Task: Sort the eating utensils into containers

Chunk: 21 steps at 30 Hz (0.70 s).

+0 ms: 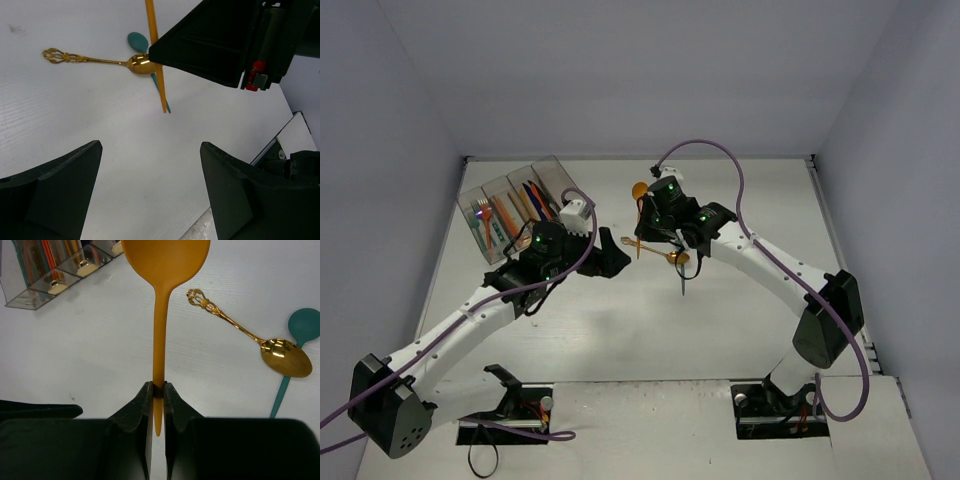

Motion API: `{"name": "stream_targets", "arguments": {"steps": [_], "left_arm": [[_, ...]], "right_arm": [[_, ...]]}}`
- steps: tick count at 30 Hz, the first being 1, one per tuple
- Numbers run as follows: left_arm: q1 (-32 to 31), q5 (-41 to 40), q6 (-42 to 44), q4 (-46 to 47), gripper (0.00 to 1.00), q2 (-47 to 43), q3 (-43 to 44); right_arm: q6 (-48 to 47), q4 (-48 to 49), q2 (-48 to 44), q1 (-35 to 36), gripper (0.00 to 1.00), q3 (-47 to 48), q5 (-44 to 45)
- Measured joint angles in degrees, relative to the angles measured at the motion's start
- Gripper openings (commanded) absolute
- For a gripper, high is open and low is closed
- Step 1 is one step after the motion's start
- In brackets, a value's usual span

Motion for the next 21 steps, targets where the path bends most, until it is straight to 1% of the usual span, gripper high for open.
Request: {"name": "stream_targets", "arguments": {"steps": [4, 8, 13, 14, 17, 19, 21], "left_arm": [[-1.7, -2.3, 0.0, 2.0, 0.75, 1.7, 1.2], [-2.5, -4.6, 0.1, 3.5, 0.72, 4.0, 2.1], [-2.8, -6.5, 0.4, 4.1, 0.66, 7.3, 3.9], [-2.8, -6.8, 0.5, 4.2, 0.63, 8.0, 4.4], [-2.9, -7.0, 0.7, 4.5, 0.5, 9.5, 5.5], [-3.0, -7.1, 0.8, 4.8, 0.35, 10.1, 5.9], [-3.0, -7.0, 0.9, 5.2, 0.3, 10.6, 6.2]], "right_arm": [[3.0, 2.4, -1.2, -0.1, 0.0, -1.5, -0.3], [5.4, 4.2, -3.0, -0.1, 0.0, -3.5, -1.8], [7.5, 6.7, -4.3, -0.1, 0.0, -5.2, -3.5], [7.8, 7.1, -4.5, -0.1, 0.0, -5.6, -3.9], [8.4, 8.2, -5.0, -0.5, 0.0, -6.4, -4.9], [8.8, 8.8, -5.3, -0.7, 0.0, -6.8, -5.6], [9.2, 9.4, -5.5, -0.9, 0.0, -7.3, -6.2]]}}
